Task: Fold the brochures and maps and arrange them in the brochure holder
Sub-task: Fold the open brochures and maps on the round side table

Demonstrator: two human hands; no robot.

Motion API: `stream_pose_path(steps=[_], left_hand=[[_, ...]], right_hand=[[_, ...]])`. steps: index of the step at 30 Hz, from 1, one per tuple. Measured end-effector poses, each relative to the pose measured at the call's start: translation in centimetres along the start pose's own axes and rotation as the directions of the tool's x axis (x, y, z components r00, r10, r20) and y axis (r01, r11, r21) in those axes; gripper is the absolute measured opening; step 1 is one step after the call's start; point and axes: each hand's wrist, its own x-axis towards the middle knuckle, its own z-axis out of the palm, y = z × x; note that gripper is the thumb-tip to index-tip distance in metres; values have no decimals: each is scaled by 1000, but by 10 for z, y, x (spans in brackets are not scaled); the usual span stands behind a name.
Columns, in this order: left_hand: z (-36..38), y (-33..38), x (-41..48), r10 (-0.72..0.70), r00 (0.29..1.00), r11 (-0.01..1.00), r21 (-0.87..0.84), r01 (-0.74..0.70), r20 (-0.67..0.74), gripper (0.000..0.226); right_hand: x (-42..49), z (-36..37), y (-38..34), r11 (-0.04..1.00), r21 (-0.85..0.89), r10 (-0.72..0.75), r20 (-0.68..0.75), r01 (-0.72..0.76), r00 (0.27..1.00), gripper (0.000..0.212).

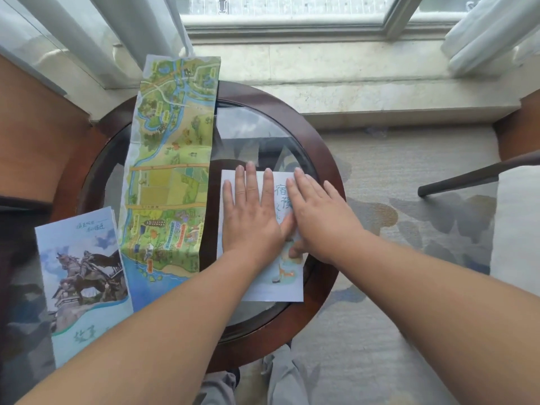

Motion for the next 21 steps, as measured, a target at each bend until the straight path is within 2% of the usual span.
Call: stream_pose_path(steps=[2,5,8,11,14,17,21], left_hand=[[4,3,-4,44,999,999,16,-44,-22,80],[7,2,-25,183,983,983,7,-183,-11,70],[13,-6,-63,260,964,965,22,-262,47,68],[15,-2,-80,241,966,970,21,-244,94,80],[19,15,-72,144,985,988,43,-149,96,88],[21,17,-76,163,978,983,68,-172,130,86],[17,0,-116,259,944,965,-15,-261,205,82]], right_hand=[[-1,0,0,1000,-9,13,-4,-13,1000,129],[-5,-1,-3,999,-19,28,-22,-28,999,110],[-8,-6,-4,999,8,52,16,-52,999,121],[-7,-7,-5,998,27,60,19,-61,998,125],[-6,-2,-5,998,10,66,-24,-66,998,113],[-8,2,-3,997,-13,73,-41,-74,996,104],[-7,-3,-6,995,-34,99,5,-99,995,123]])
